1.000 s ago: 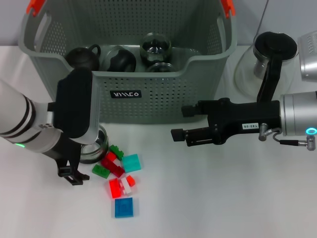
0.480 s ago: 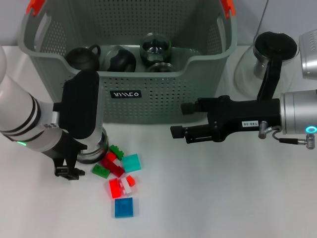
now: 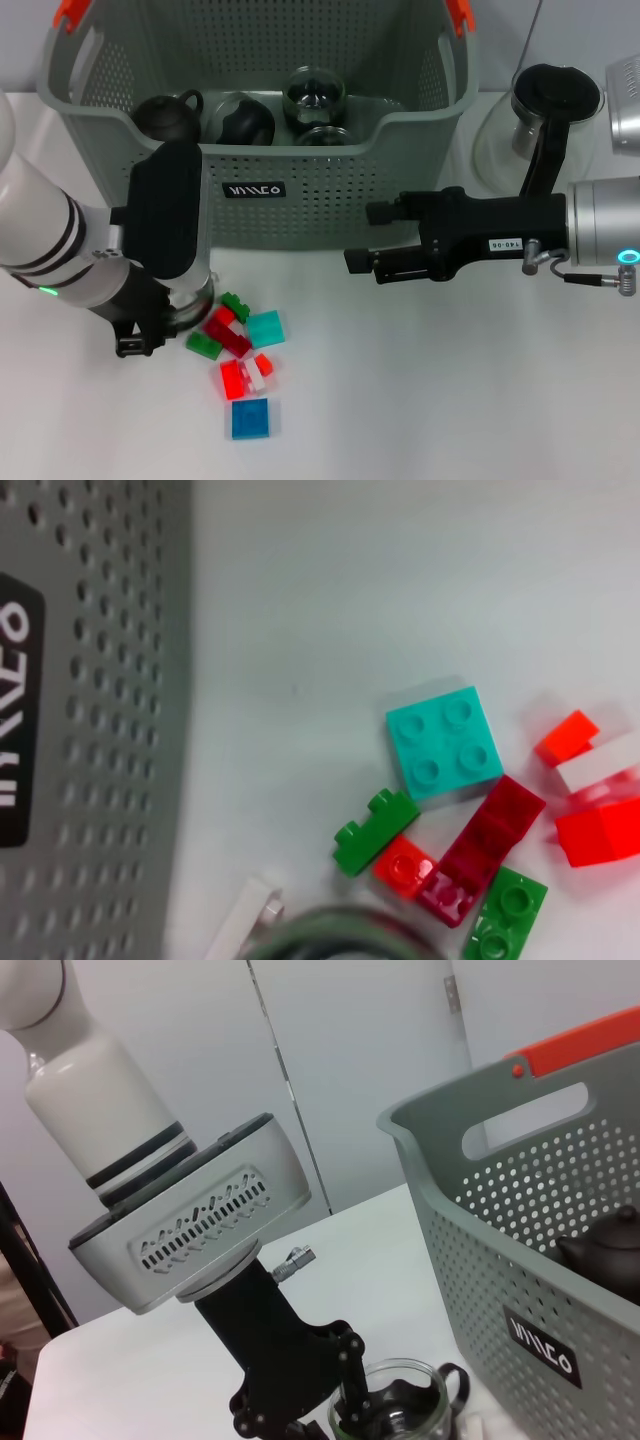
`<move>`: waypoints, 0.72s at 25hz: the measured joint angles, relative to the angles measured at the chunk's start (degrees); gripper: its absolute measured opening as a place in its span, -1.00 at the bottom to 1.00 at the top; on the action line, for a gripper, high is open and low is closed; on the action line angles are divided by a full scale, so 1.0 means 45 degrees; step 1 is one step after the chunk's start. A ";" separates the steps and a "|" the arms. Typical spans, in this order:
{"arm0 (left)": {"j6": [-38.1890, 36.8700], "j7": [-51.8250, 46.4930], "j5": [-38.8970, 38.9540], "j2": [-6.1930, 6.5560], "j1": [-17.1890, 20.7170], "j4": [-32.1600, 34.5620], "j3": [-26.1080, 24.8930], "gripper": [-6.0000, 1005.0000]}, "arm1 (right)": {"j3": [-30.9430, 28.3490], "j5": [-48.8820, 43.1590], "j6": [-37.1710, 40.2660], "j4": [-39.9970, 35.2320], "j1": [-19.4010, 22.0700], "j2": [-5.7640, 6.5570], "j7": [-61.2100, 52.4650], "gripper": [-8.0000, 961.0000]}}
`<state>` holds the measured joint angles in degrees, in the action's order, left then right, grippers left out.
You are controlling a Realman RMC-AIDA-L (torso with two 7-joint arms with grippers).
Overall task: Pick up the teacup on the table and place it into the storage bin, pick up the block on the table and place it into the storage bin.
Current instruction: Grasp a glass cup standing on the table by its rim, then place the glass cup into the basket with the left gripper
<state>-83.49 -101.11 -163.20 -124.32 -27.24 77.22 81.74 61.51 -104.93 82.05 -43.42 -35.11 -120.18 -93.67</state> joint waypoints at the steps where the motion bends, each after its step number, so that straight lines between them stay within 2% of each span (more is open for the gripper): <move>1: 0.0050 -0.0071 0.0024 -0.0009 0.0001 0.0000 -0.0001 -0.41 | 0.0000 0.0000 -0.0002 -0.0004 -0.0004 0.0002 0.0000 0.77; 7: -0.0004 -0.0139 0.0085 -0.0015 0.0001 0.0089 -0.0005 -0.80 | -0.0004 0.0000 -0.0054 -0.0018 -0.0012 0.0007 -0.0003 0.77; 13: -0.0734 -0.0162 0.0789 -0.0018 0.0234 0.0803 -0.0367 -0.90 | -0.0086 -0.0003 -0.0079 -0.0020 -0.0012 0.0015 -0.0004 0.77; 18: -0.2382 -0.0996 0.2881 -0.0043 0.0434 0.2111 -0.1537 -0.88 | -0.0099 -0.0039 -0.0008 -0.0013 0.0048 0.0066 0.0018 0.77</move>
<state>-94.21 -105.59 -150.23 -124.51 -25.29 86.72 74.82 61.06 -105.11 82.01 -43.48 -34.89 -119.88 -93.59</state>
